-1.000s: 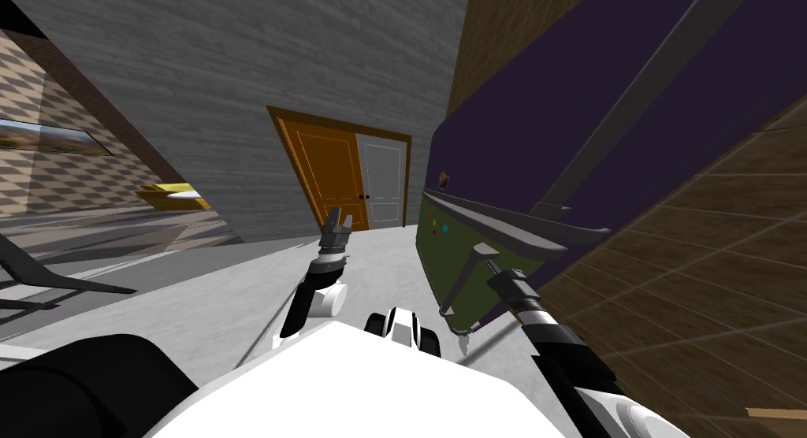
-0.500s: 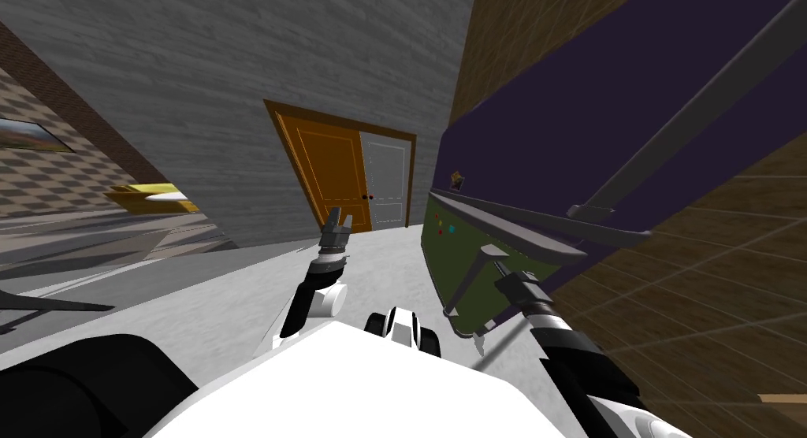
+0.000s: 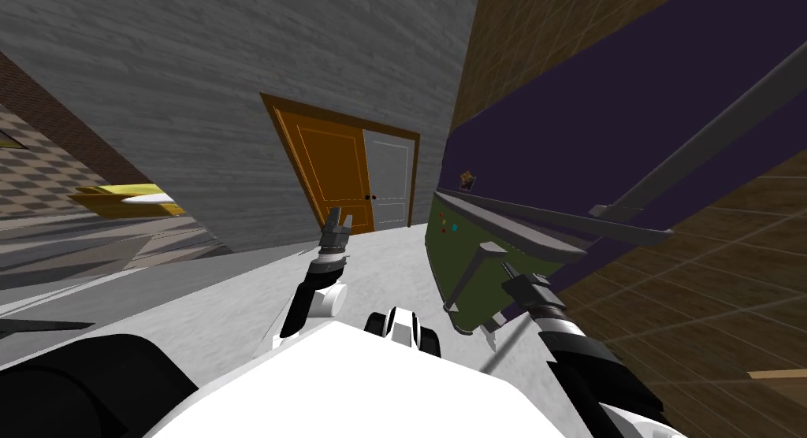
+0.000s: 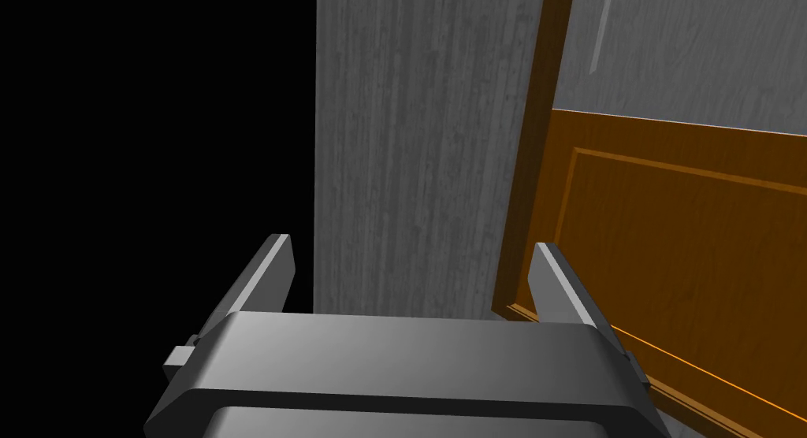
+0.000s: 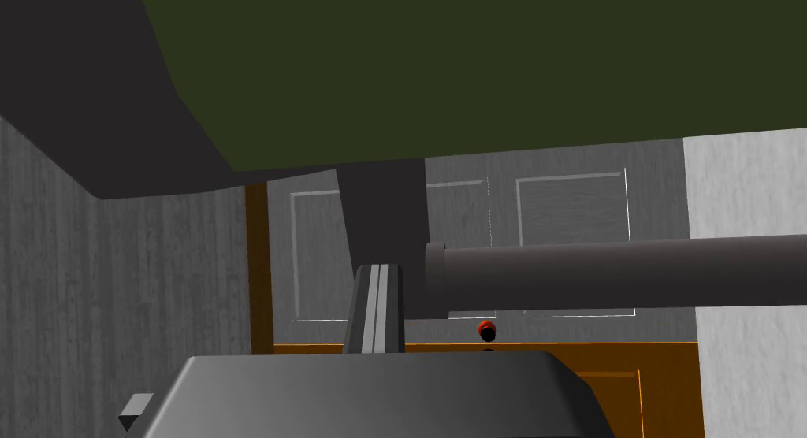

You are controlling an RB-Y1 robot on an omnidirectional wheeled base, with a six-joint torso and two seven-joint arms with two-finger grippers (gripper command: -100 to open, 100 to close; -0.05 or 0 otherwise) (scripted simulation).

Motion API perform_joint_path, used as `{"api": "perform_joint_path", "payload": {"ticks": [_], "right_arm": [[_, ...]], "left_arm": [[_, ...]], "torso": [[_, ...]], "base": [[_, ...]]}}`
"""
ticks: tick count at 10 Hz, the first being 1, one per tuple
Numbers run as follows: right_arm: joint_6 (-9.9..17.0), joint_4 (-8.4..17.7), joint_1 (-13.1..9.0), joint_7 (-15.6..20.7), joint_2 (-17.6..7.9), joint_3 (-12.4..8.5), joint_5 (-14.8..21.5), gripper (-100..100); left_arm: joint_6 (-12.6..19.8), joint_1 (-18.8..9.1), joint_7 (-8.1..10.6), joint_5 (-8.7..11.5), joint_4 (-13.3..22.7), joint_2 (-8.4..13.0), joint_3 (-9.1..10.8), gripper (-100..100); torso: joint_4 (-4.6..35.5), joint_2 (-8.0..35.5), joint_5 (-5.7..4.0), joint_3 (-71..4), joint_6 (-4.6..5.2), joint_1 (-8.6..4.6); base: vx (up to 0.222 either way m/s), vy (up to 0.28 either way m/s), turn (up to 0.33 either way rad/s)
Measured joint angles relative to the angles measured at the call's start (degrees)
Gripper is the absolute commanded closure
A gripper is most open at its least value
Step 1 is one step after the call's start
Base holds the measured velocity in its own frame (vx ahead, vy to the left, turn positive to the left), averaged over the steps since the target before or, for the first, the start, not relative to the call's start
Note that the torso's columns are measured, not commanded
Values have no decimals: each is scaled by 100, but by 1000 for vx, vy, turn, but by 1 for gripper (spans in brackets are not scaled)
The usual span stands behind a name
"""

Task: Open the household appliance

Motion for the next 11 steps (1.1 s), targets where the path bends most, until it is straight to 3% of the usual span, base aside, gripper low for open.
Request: {"api": "perform_joint_path", "payload": {"ticks": [1, 3, 5, 6, 9, 11], "right_arm": [[12, -2, 2, -1, 0, 1, 0, -100], [-88, -44, 140, -19, -144, 34, -12, -100], [-53, -107, 253, -70, -237, 14, -55, -100], [-36, -119, 262, -84, -249, 9, -61, 100], [151, -143, 312, -108, -302, -69, -90, 100], [240, -63, 402, -113, -232, -95, -105, 100]], "left_arm": [[0, 0, 0, 0, 0, 1, 1, 0], [0, 2, 0, 0, 0, 4, 4, 0], [0, 3, 0, 0, 0, 3, 3, 0], [-1, 2, 0, 0, -1, 3, 3, 0], [0, 1, 0, 0, -1, -1, -1, 0], [-1, 1, 0, 0, -1, 0, 0, 0]], "torso": [[-5, -17, -11, -11, 0, -47], [-18, -71, -17, -49, -13, -74], [-15, -67, 17, -47, -13, 25], [-9, -27, 10, -22, -4, 23], [-28, -33, 1, -14, -5, 77], [9, -28, 22, -26, -19, 2]], "base": [[99, -38, 110], [85, -66, 21], [87, -5, -28], [8, -3, -22], [53, 306, -76], [56, 306, -43]]}}
